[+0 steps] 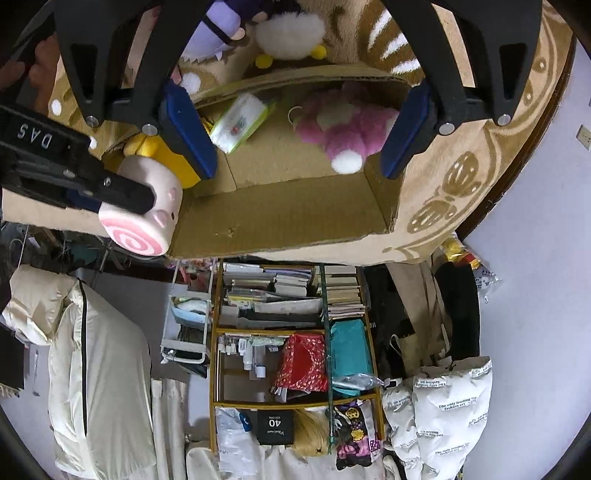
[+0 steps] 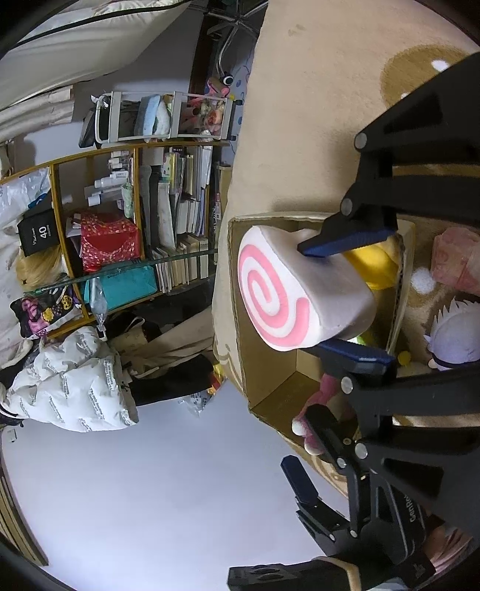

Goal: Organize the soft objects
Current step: 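Lift the tissue pack and swirl cushion into the box and release both, then withdraw both tools from the box toward the remaining toys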

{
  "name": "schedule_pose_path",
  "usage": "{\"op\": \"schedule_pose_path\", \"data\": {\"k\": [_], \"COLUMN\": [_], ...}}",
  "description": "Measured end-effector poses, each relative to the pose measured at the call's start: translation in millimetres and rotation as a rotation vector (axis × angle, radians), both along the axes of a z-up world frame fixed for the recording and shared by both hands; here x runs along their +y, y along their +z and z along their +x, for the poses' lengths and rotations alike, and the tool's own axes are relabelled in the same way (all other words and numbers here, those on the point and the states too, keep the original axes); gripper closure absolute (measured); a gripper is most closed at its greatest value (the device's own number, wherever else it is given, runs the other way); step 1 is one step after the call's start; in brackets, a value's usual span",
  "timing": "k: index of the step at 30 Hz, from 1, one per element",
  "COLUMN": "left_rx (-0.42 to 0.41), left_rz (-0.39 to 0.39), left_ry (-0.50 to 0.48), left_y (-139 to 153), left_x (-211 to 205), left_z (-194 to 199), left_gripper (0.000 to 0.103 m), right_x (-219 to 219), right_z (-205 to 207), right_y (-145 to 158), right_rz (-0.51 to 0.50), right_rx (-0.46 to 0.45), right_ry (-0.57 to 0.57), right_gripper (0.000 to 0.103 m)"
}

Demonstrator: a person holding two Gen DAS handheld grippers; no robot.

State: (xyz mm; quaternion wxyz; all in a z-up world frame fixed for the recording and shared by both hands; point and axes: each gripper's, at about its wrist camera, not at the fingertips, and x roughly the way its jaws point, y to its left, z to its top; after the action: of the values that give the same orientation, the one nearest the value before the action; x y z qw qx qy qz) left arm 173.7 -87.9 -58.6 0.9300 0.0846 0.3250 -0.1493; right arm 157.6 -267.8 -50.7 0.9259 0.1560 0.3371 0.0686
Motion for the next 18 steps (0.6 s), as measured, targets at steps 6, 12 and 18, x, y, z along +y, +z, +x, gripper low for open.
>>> {"op": "schedule_pose_path", "data": {"k": [6, 12, 18], "left_rx": [0.011, 0.039, 0.081], "left_rz": [0.012, 0.013, 0.004], "left_ry": [0.036, 0.068, 0.088], "left_y": [1, 6, 13], "left_x": [6, 16, 25], "left_z": [-7, -15, -30], "left_gripper": [0.008, 0.005, 0.004], "right_x": [-2, -2, -1], "right_z": [-4, -20, -44], "right_y": [3, 15, 27], "right_rz": [0.013, -0.012, -0.021], "right_rx": [-0.021, -0.050, -0.058], "right_ry": [0.002, -0.024, -0.039], "right_gripper": [0.036, 0.018, 0.002]}}
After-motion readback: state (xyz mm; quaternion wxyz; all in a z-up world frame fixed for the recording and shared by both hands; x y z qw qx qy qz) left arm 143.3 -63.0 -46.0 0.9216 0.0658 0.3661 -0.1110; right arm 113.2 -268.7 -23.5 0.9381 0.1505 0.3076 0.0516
